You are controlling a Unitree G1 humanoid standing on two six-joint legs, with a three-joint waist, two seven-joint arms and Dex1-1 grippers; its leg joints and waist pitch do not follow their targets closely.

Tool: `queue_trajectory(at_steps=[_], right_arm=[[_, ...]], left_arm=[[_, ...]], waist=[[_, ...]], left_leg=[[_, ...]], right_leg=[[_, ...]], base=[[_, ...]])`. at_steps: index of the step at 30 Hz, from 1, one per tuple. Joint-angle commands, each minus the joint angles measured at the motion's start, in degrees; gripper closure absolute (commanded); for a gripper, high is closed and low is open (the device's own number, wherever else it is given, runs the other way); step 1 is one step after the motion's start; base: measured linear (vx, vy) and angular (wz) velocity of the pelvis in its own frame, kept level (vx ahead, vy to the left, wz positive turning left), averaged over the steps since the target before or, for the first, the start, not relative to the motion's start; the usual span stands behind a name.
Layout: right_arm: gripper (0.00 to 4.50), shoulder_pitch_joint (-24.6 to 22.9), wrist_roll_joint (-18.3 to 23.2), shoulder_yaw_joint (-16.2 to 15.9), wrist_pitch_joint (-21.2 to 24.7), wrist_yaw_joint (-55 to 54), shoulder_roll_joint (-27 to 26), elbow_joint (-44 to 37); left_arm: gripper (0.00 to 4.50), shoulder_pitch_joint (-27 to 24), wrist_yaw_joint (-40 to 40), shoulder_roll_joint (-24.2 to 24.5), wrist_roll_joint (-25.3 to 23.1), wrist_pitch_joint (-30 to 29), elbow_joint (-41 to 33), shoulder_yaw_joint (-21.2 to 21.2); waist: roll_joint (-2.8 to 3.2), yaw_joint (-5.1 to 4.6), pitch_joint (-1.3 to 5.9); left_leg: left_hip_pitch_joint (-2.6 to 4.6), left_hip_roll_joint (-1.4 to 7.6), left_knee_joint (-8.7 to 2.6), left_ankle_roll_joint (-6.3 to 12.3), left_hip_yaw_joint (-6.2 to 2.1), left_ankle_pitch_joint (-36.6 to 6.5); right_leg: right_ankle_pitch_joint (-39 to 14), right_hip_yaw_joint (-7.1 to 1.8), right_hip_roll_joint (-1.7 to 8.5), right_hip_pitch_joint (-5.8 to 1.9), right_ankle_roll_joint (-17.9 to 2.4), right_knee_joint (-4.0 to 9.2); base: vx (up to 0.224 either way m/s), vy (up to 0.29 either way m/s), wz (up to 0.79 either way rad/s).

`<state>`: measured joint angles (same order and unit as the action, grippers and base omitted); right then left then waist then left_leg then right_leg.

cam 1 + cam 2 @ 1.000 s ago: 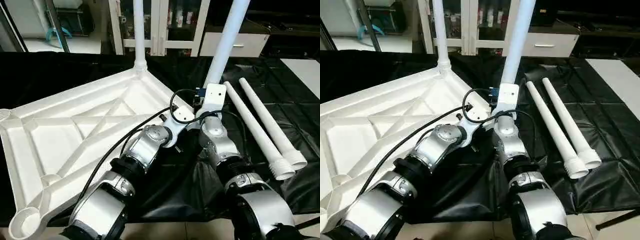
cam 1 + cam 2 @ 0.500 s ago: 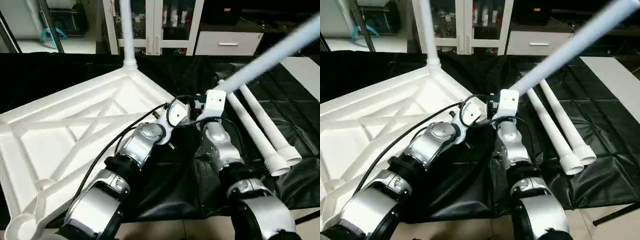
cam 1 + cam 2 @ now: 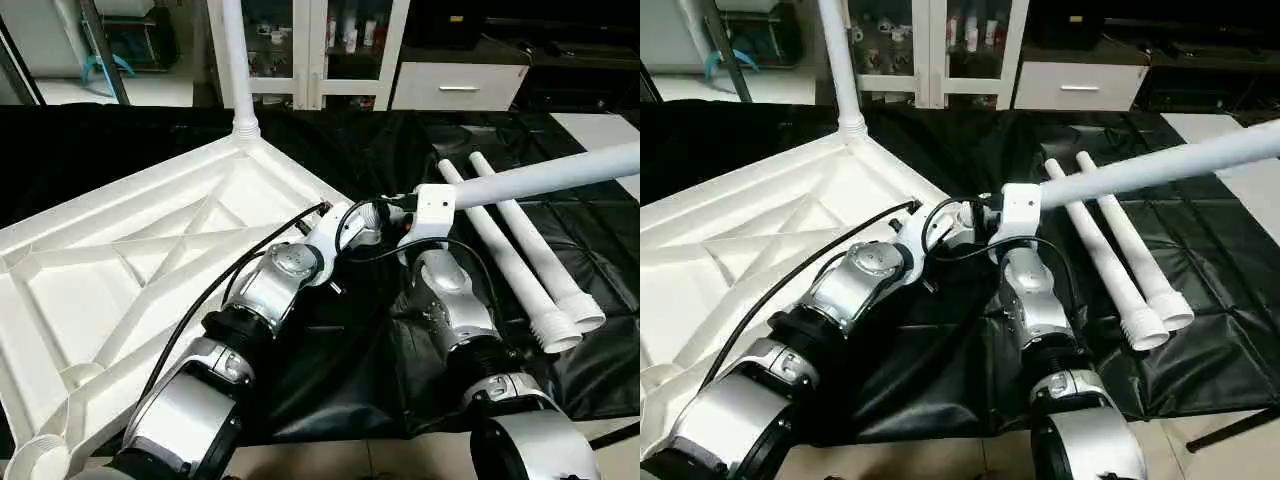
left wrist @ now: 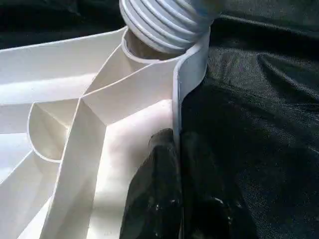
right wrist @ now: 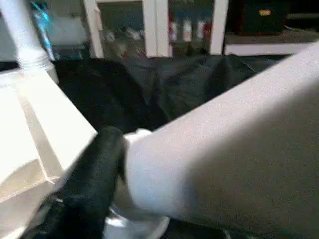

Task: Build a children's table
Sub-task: Insert table leg to table base

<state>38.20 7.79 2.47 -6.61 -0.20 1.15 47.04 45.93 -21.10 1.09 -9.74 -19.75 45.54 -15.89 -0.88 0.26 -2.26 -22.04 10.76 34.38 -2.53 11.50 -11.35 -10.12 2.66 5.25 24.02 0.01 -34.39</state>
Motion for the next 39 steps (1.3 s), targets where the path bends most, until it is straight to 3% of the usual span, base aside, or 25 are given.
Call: queue_trajectory(at_steps=[1,9,13,16,17,18,19,24,25,26,29,32,33,35,39], right_arm=[[1.28,-1.08,0.10,1.48,1.50,0.13,0.55,-0.51],[1.72,-1.67,2.08,1.56,4.54,4.81,1.85,-5.13],[2.00,-2.21,6.35,1.38,12.84,14.52,6.36,-13.04],[2.14,-2.53,9.31,1.14,18.90,20.31,9.79,-17.05],[2.20,-2.53,9.31,1.14,18.90,20.31,9.79,-17.05],[2.27,-2.95,12.64,0.85,24.73,27.15,13.68,-20.96],[2.35,-2.95,12.64,0.85,24.73,27.15,13.68,-20.96],[2.57,-4.37,17.07,0.46,31.55,37.42,19.01,-26.21],[2.58,-4.69,18.99,1.09,33.40,39.34,19.68,-27.28],[2.59,-4.76,21.66,2.42,35.38,41.04,19.90,-27.73],[2.61,-4.87,25.12,4.29,38.45,43.13,20.02,-28.28],[2.61,-5.78,30.68,5.57,45.05,47.91,20.85,-29.37],[2.62,-5.96,30.91,5.52,45.41,48.56,20.96,-29.32],[2.62,-6.32,31.07,5.37,45.99,49.66,21.20,-29.39],[2.62,-8.30,25.90,1.26,43.47,51.30,22.96,-28.88]], left_arm=[[4.50,0.64,2.68,1.22,-0.06,2.11,-1.33,2.01],[4.50,-1.13,-3.43,2.72,-0.60,4.93,-3.79,-0.98],[4.50,-4.65,-10.62,5.66,-0.37,5.45,-8.74,-3.65],[4.50,-6.44,-14.57,7.63,0.04,6.92,-11.47,-4.98],[4.50,-6.44,-14.57,7.63,0.04,6.92,-11.47,-4.98],[4.50,-8.25,-18.89,9.74,0.61,8.74,-14.48,-6.35],[4.50,-8.25,-18.89,9.74,0.61,8.74,-14.48,-6.35],[4.50,-11.19,-25.01,12.85,1.25,10.06,-19.79,-8.53],[4.50,-11.93,-26.23,13.43,1.42,10.98,-21.09,-8.99],[4.50,-12.58,-27.21,13.74,1.74,11.42,-22.28,-9.30],[4.50,-13.36,-28.28,14.12,1.89,12.55,-23.67,-9.64],[4.50,-14.39,-29.60,14.59,1.96,14.64,-25.13,-10.43],[4.50,-14.54,-29.79,14.62,2.04,14.75,-25.37,-10.52],[4.50,-14.84,-30.06,14.74,2.17,14.69,-25.99,-10.66],[4.50,-15.76,-30.52,15.43,1.79,15.18,-26.91,-10.53]], waist=[[-0.33,0.69,4.02],[-0.36,0.95,4.03],[-0.25,1.74,3.86],[0.04,2.20,3.85],[0.00,2.28,3.81],[0.07,2.42,3.79],[0.03,2.66,3.86],[-0.19,2.96,3.72],[-0.09,3.09,3.78],[-0.39,3.08,3.80],[-0.17,3.31,3.73],[-0.38,3.48,3.62],[-0.74,3.54,3.61],[-0.69,3.71,3.59],[-0.92,3.96,3.50]], left_leg=[[1.06,1.98,-3.25,8.44,-0.76,-2.52],[1.16,2.01,-3.21,9.10,-0.78,-2.06],[1.24,2.26,-3.32,9.03,-0.82,-2.63],[1.48,2.38,-3.41,7.64,-0.78,-2.78],[1.52,2.38,-3.44,7.16,-0.79,-3.16],[1.65,2.38,-3.49,6.62,-0.75,-3.23],[1.54,2.40,-3.45,6.61,-0.82,-3.05],[1.48,2.48,-3.54,5.53,-0.70,-4.36],[1.53,2.54,-3.49,5.46,-0.71,-4.14],[1.56,2.51,-3.51,5.43,-0.64,-4.08],[1.70,2.57,-3.56,4.67,-0.63,-4.56],[1.72,2.59,-3.65,4.42,-0.60,-5.66],[1.58,2.57,-3.66,4.22,-0.56,-5.44],[1.52,2.52,-3.67,3.57,-0.57,-5.81],[1.40,2.40,-3.67,2.50,-0.58,-5.57]], right_leg=[[2.47,-1.63,2.70,-3.53,-16.91,2.48],[2.90,-1.63,2.65,-3.62,-16.97,2.41],[2.09,-1.65,2.60,-3.75,-16.55,2.46],[1.30,-1.73,2.54,-3.44,-16.50,2.42],[1.35,-1.75,2.47,-3.50,-16.48,2.42],[1.37,-1.77,2.46,-3.43,-16.42,2.46],[2.21,-1.80,2.48,-3.72,-16.33,2.29],[0.55,-1.93,2.67,-3.61,-15.81,2.40],[0.61,-1.95,2.73,-3.52,-15.77,2.36],[0.30,-1.92,2.63,-3.47,-15.81,2.42],[-1.26,-1.93,2.64,-3.17,-15.59,2.47],[-2.79,-1.95,2.65,-3.12,-15.18,2.65],[-3.16,-1.95,2.66,-3.14,-14.81,2.66],[-4.85,-1.97,2.84,-3.09,-14.25,2.75],[-6.90,-1.98,2.84,-2.97,-13.02,2.94]], base=[[0.000,0.000,0.00],[0.000,0.000,0.00],[0.000,0.000,0.00],[0.000,0.000,0.00],[0.000,0.000,0.00],[0.000,0.000,0.00],[0.000,0.000,0.00],[0.000,0.000,0.00],[0.000,0.000,0.00],[0.000,0.000,0.00],[0.000,0.000,0.00],[0.000,0.000,0.00],[0.000,0.000,0.00],[0.000,0.000,0.00],[0.000,0.000,0.00]])
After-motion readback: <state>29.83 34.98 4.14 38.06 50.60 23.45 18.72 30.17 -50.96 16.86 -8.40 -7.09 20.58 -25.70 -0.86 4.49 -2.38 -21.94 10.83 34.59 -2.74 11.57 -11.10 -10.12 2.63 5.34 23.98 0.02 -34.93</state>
